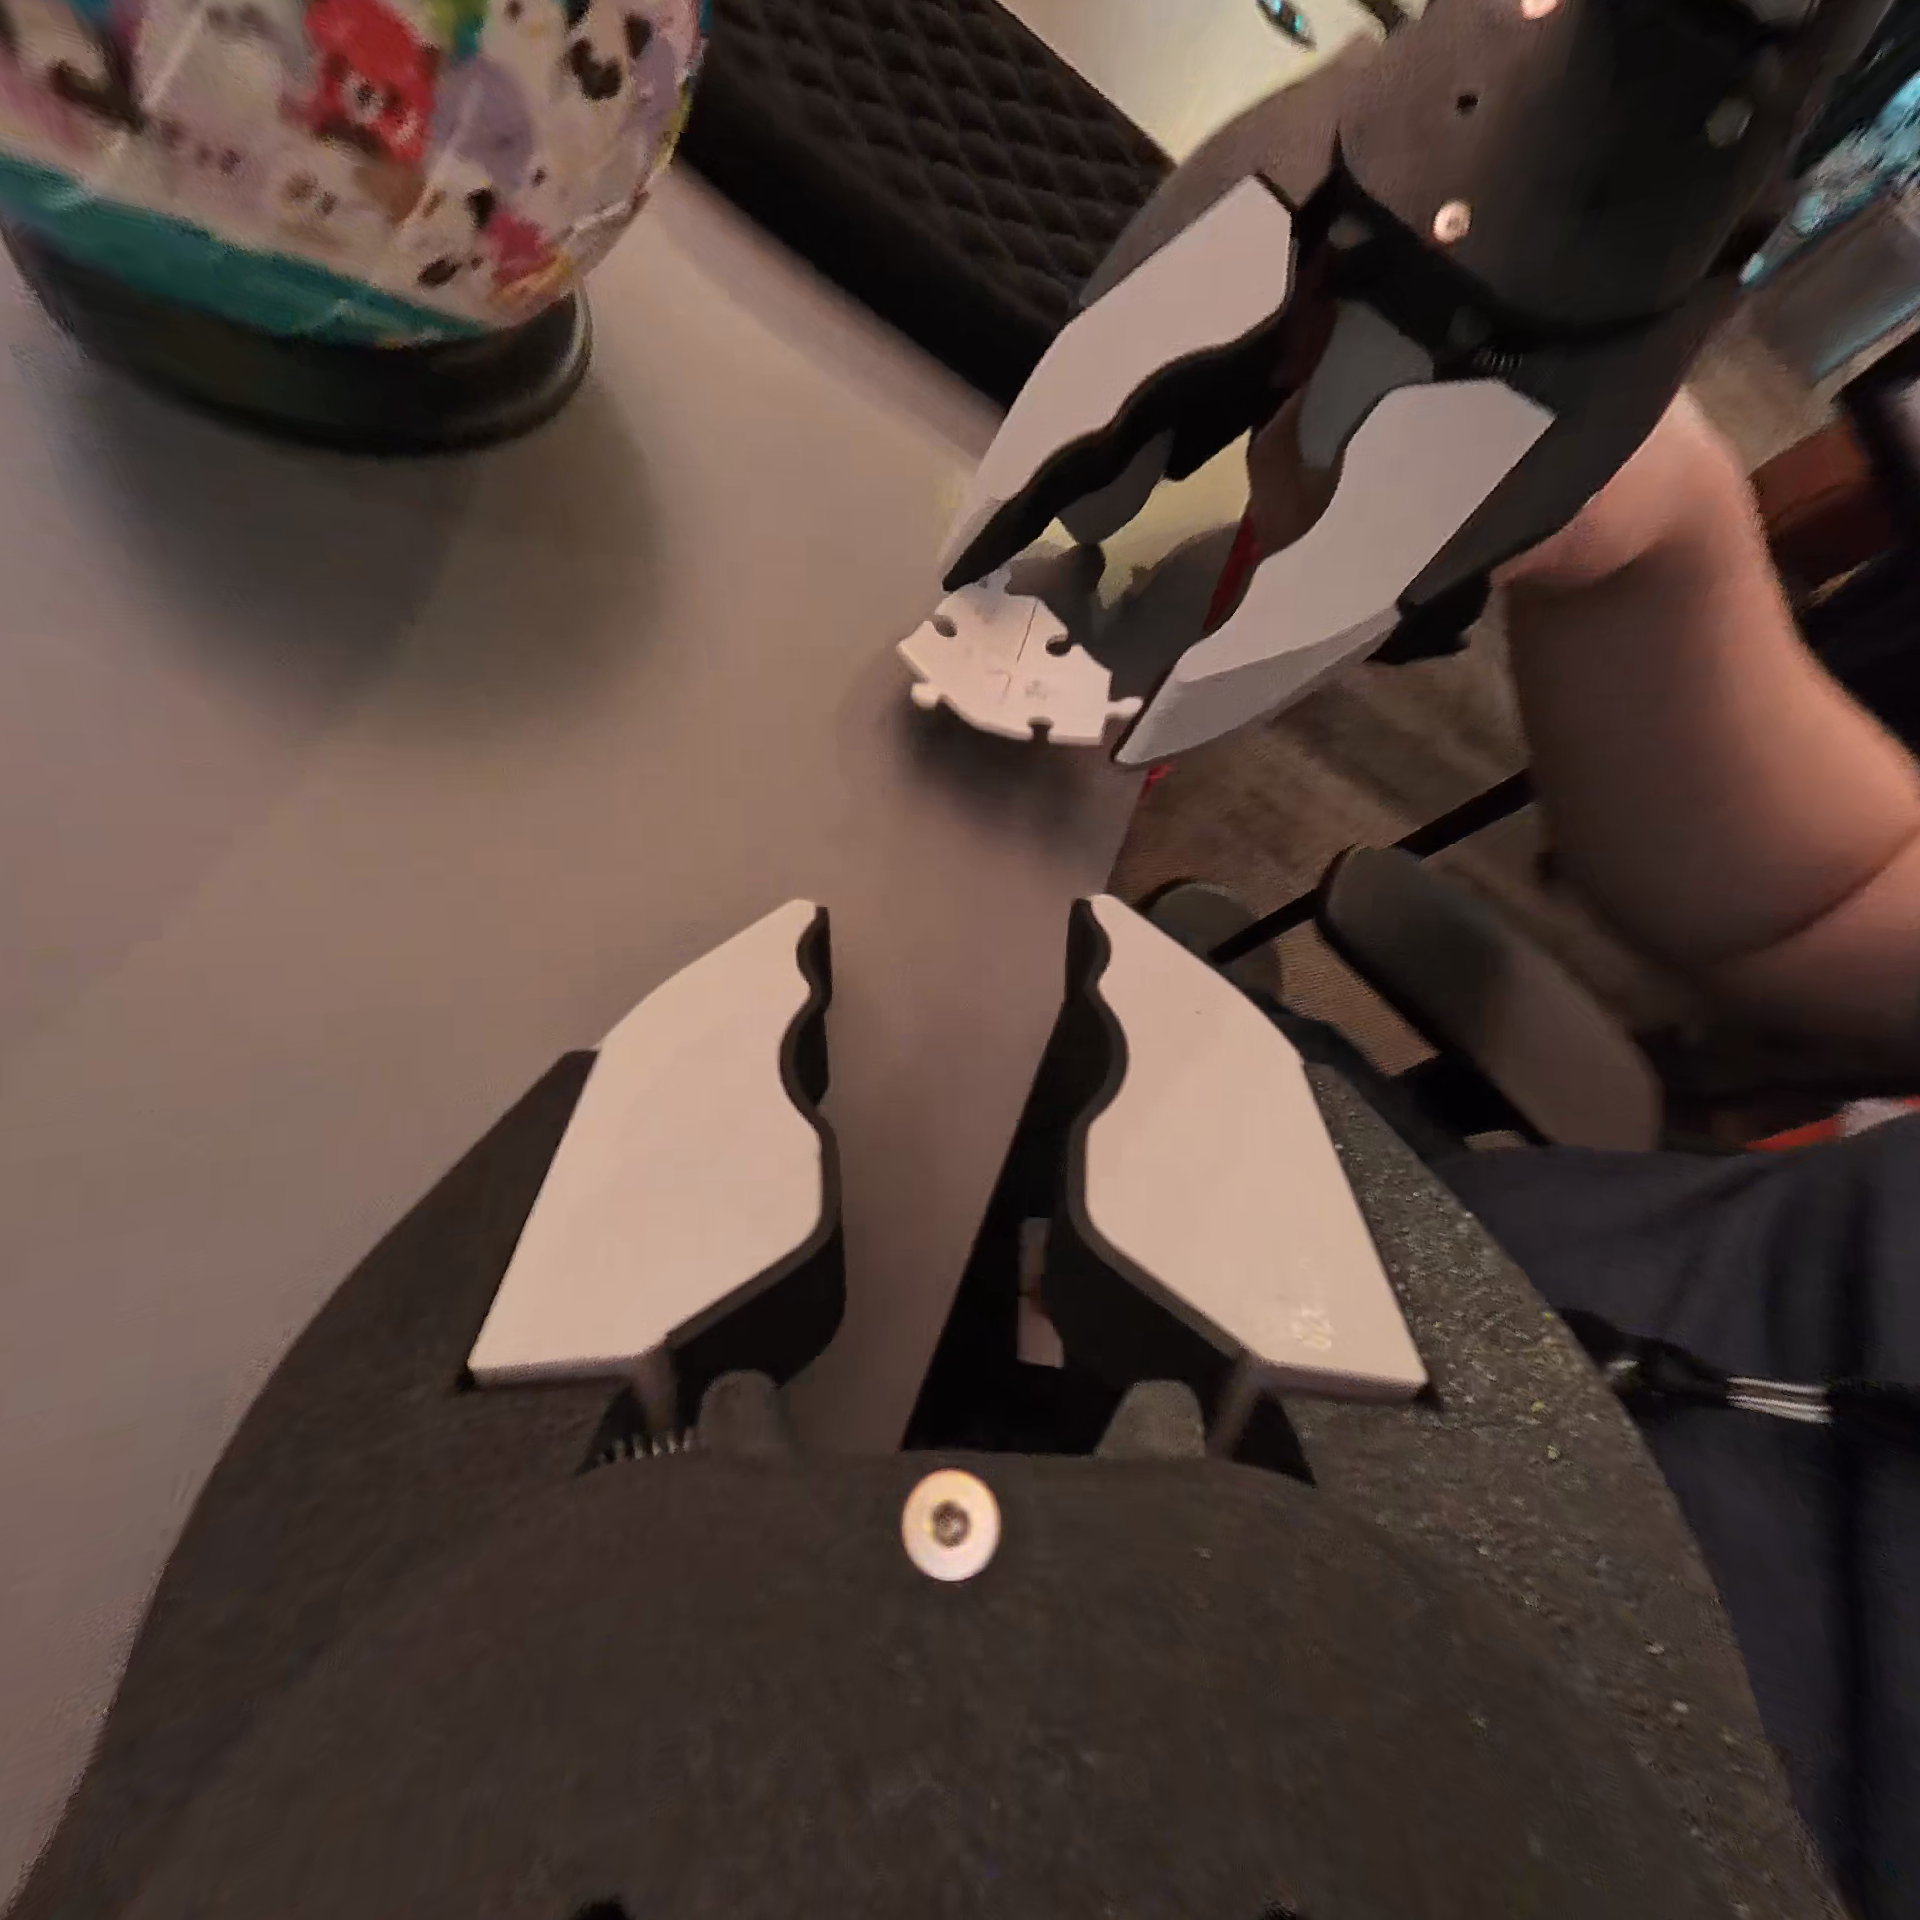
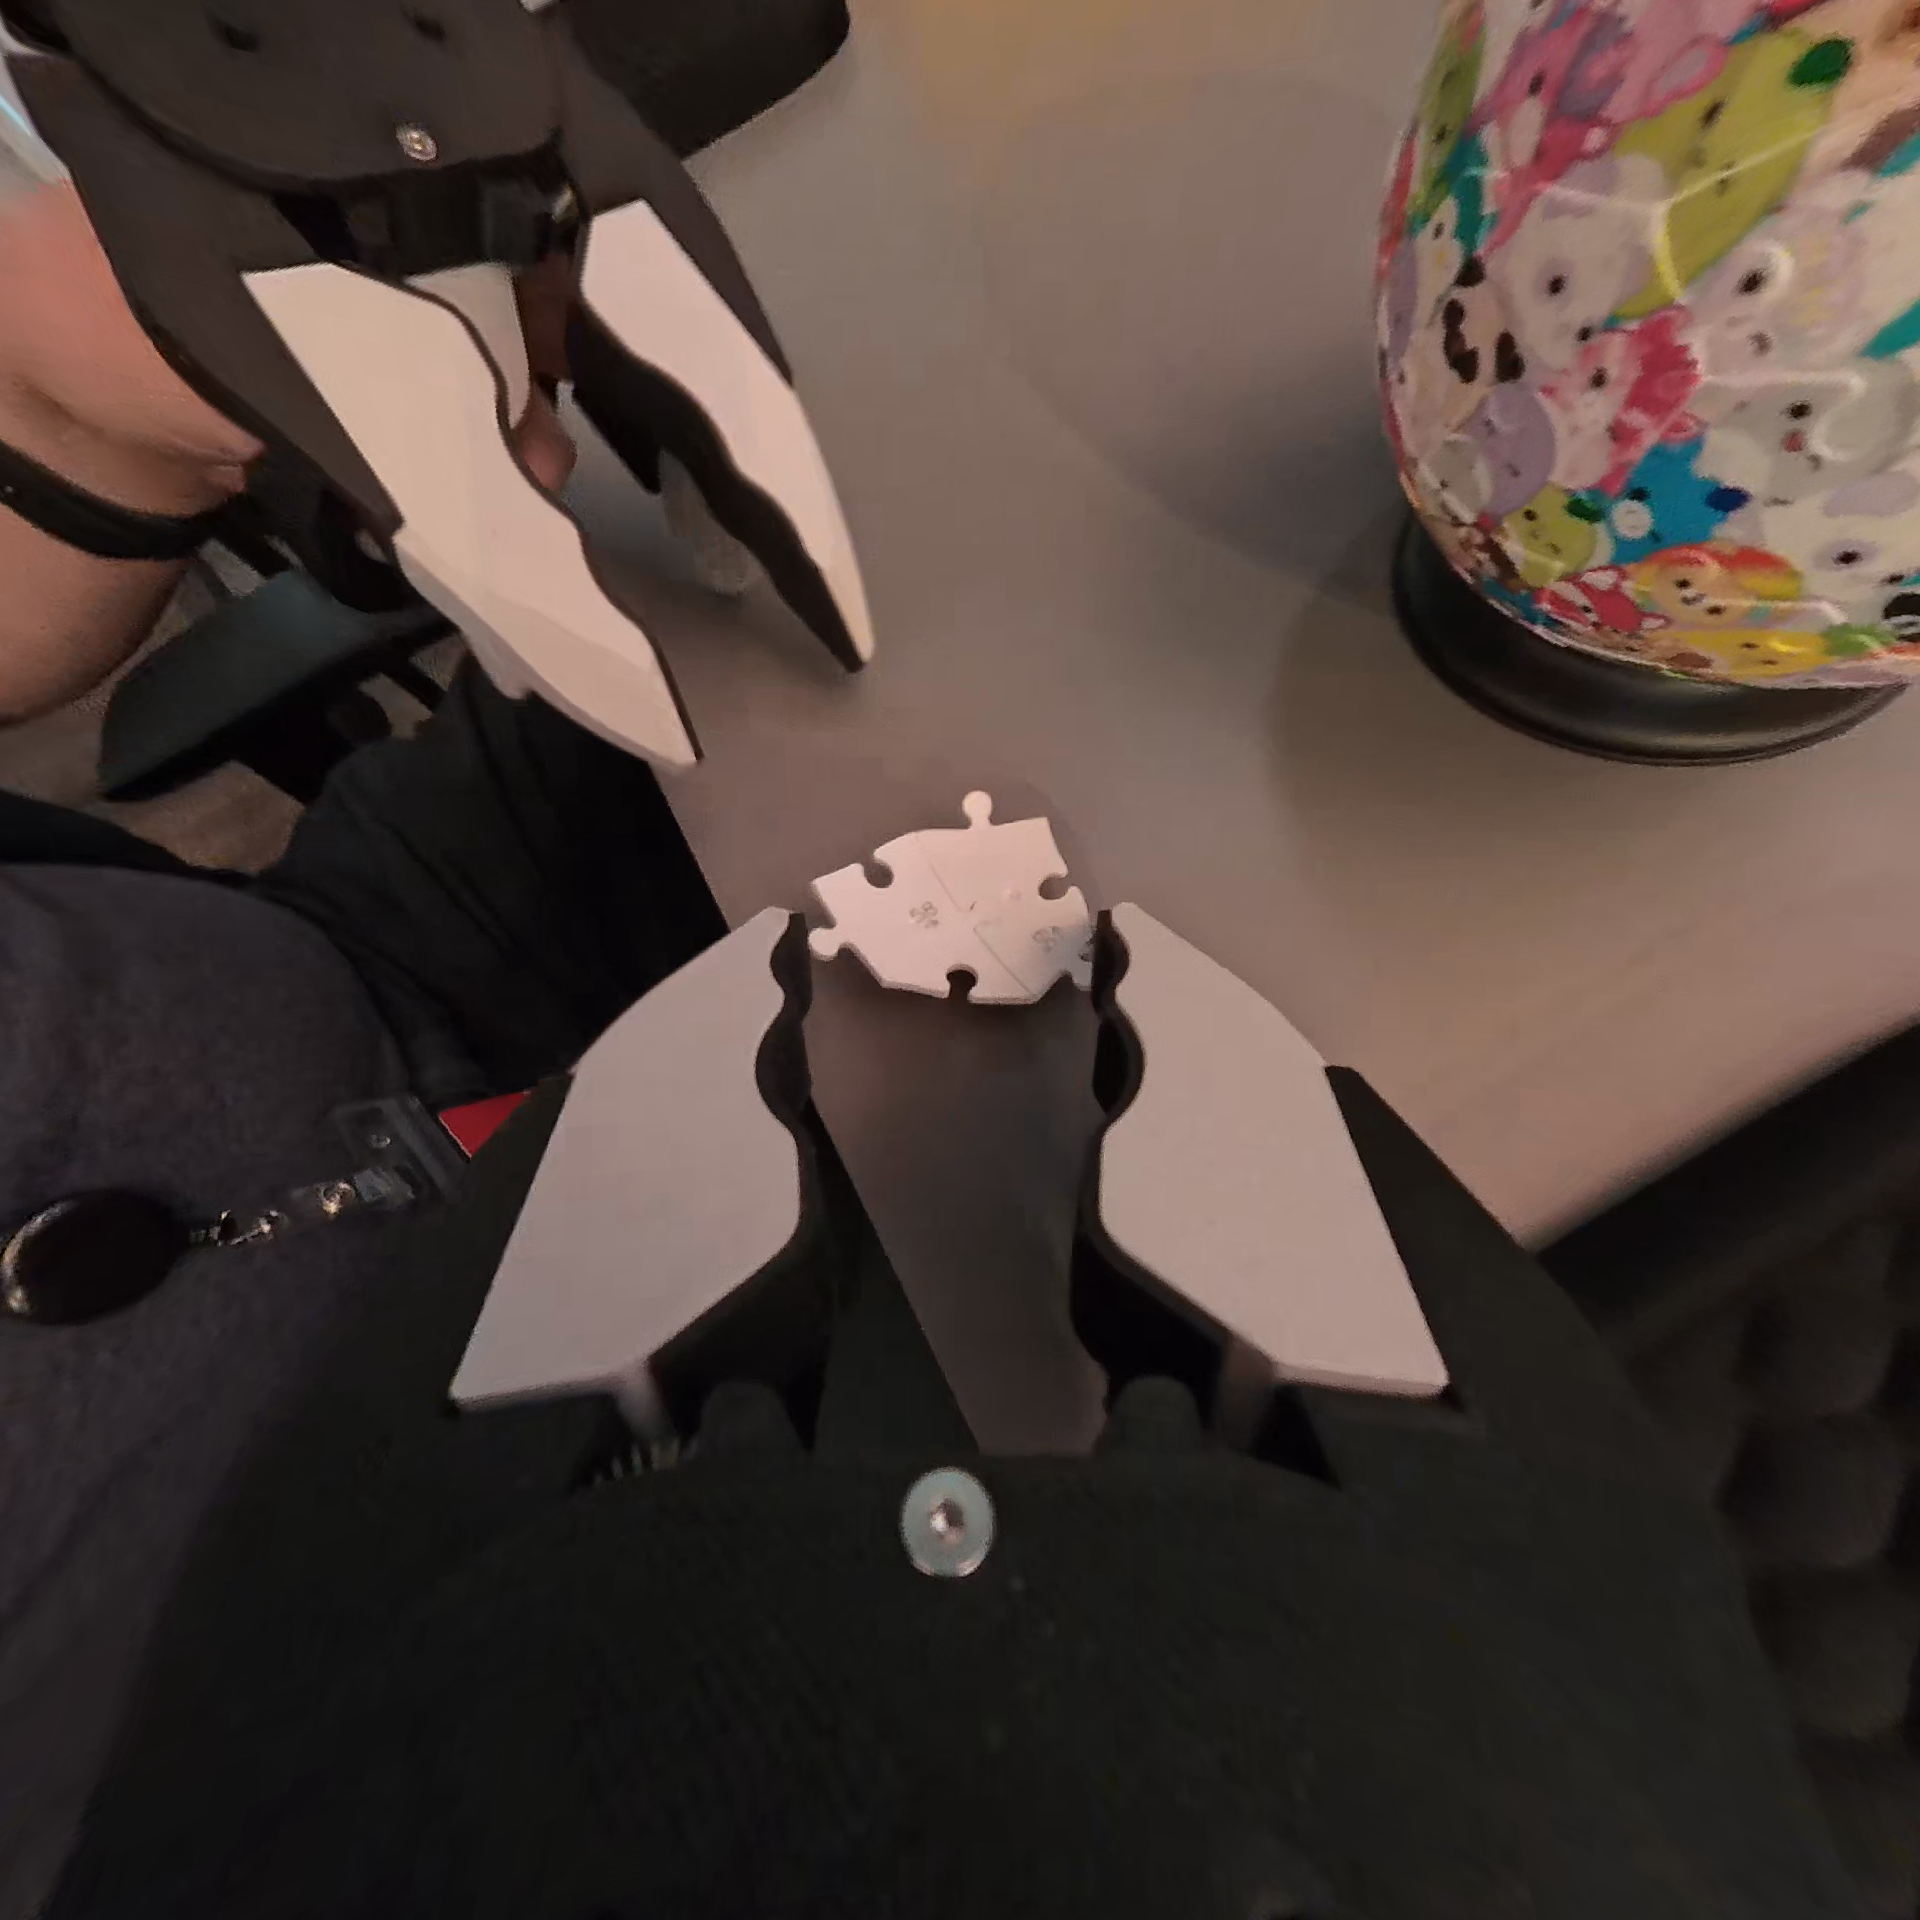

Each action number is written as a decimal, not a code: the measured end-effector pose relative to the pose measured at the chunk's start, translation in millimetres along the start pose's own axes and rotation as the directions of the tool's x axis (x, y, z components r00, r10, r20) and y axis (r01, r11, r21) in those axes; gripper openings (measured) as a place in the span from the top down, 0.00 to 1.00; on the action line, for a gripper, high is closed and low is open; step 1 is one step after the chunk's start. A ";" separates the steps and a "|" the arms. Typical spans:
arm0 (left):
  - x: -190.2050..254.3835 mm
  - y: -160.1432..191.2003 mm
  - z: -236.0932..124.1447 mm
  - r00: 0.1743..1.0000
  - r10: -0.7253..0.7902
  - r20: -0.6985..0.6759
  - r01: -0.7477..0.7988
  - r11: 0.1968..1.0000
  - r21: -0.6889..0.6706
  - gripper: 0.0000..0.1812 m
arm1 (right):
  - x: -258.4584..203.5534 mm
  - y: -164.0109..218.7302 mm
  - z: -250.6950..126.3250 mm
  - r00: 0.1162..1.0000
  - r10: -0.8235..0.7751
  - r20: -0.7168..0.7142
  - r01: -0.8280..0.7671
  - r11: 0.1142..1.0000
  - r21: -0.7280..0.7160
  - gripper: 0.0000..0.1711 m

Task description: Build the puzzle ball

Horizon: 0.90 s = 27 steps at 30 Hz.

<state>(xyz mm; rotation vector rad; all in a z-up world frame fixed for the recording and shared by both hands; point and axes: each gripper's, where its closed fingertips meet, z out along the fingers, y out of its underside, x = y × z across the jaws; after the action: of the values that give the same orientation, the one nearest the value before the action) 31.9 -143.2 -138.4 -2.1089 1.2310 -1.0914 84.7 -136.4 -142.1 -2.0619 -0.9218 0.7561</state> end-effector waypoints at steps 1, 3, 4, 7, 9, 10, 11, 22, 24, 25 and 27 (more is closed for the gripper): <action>1.5 -0.4 -2.3 0.998 -0.062 -0.026 0.062 0.998 0.011 0.77 | -0.1 -0.8 0.0 1.000 0.005 -0.005 -0.005 1.000 0.011 0.69; 6.2 -1.2 -4.3 0.978 -0.182 -0.101 0.185 0.983 0.017 0.78 | -1.6 -0.7 0.7 1.000 -0.005 -0.020 0.005 1.000 0.018 0.69; 8.5 -1.1 -4.2 0.963 -0.231 -0.137 0.234 0.972 0.009 0.78 | -1.3 -0.1 1.4 0.999 -0.016 -0.037 0.017 1.000 0.015 0.69; 13.8 -0.6 -1.7 0.921 -0.331 -0.204 0.333 0.943 -0.026 0.80 | -0.5 2.3 3.8 0.996 -0.047 -0.076 0.046 0.999 -0.013 0.69; 16.1 -0.7 1.6 0.909 -0.356 -0.215 0.354 0.934 -0.049 0.80 | -0.4 3.5 5.6 0.994 -0.065 -0.092 0.062 0.998 -0.031 0.69; 17.1 -0.8 3.5 0.908 -0.361 -0.214 0.357 0.932 -0.059 0.81 | -0.7 3.9 6.3 0.993 -0.073 -0.095 0.070 0.997 -0.038 0.69; 17.1 -1.6 5.7 0.907 -0.367 -0.208 0.362 0.930 -0.064 0.81 | -0.8 4.0 6.7 0.992 -0.078 -0.096 0.074 0.996 -0.041 0.69; 16.4 -16.6 23.8 0.840 -0.476 -0.262 0.471 0.878 -0.084 0.83 | -4.7 -5.5 -0.7 0.992 -0.070 -0.101 0.084 0.986 0.146 0.69; 17.2 -17.8 26.0 0.837 -0.479 -0.264 0.473 0.876 -0.091 0.83 | -4.5 -6.2 -1.2 0.986 -0.100 -0.131 0.122 0.977 0.174 0.69; 17.5 -18.3 27.1 0.840 -0.476 -0.260 0.469 0.878 -0.092 0.83 | -3.7 -6.6 -1.4 0.982 -0.110 -0.150 0.137 0.973 0.183 0.69; 18.1 -19.3 29.3 0.846 -0.468 -0.257 0.460 0.883 -0.094 0.83 | -6.0 -11.6 -2.5 0.977 -0.133 -0.169 0.170 0.960 0.223 0.69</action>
<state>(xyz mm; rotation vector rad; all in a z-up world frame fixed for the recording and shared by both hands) 70.6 -149.5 -134.3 -2.4120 0.8586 -1.6282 79.0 -136.8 -130.2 -1.7912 -0.8494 0.5864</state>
